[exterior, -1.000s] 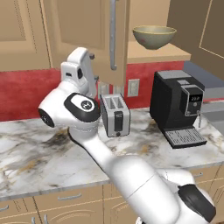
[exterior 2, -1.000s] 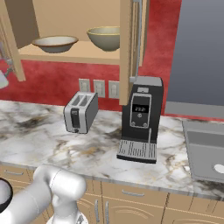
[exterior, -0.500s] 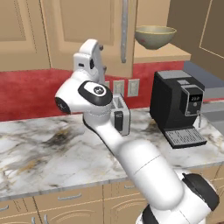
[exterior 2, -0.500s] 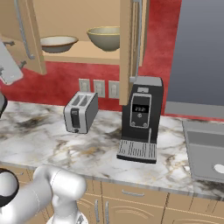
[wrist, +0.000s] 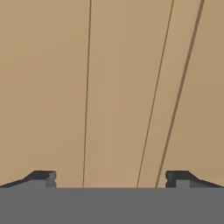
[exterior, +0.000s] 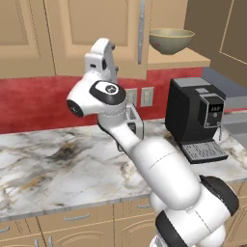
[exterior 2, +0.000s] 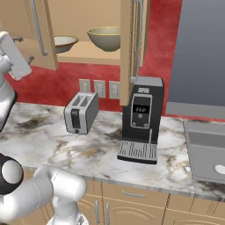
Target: Open the cabinet. Pick the bowls from the counter and place them in the cabinet. Then close the cabinet.
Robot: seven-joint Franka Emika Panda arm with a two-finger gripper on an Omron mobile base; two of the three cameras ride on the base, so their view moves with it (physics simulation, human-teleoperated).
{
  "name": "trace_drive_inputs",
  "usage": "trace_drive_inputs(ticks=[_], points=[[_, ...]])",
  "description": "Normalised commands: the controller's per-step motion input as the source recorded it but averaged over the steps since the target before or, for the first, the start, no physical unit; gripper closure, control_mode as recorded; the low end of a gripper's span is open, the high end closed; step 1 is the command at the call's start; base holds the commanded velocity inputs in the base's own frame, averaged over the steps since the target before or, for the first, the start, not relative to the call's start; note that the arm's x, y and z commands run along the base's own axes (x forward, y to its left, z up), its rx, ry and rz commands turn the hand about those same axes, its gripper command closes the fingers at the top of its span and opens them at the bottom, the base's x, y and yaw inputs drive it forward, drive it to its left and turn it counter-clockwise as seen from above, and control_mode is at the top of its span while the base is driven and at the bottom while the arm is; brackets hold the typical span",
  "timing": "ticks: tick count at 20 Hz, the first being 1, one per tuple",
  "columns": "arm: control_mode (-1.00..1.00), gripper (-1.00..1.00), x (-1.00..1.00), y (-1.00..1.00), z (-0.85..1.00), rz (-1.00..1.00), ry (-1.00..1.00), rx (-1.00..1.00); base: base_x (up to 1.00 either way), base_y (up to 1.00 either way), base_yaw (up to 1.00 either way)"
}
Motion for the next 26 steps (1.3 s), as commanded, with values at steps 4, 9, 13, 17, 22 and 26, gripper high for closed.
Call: trace_drive_inputs(ticks=[4, 9, 13, 17, 22, 26], points=[[-1.00, -1.00, 0.50, -0.13, 0.10, 0.08, -0.06, 0.00, 0.00, 0.00, 0.00], [-1.00, -1.00, 0.53, -0.20, 0.11, 0.09, -0.05, 0.00, 0.00, 0.00, 0.00], [-1.00, -1.00, 0.39, -0.19, 0.11, 0.09, -0.05, 0.00, 0.00, 0.00, 0.00], [-1.00, -1.00, 0.24, -0.16, 0.10, 0.08, -0.04, 0.00, 0.00, 0.00, 0.00], [-1.00, -1.00, 0.14, -0.12, 0.09, 0.06, -0.02, 0.00, 0.00, 0.00, 0.00], [-1.00, -1.00, -0.03, -0.02, 0.02, 0.02, 0.00, 0.00, 0.00, 0.00, 0.00]])
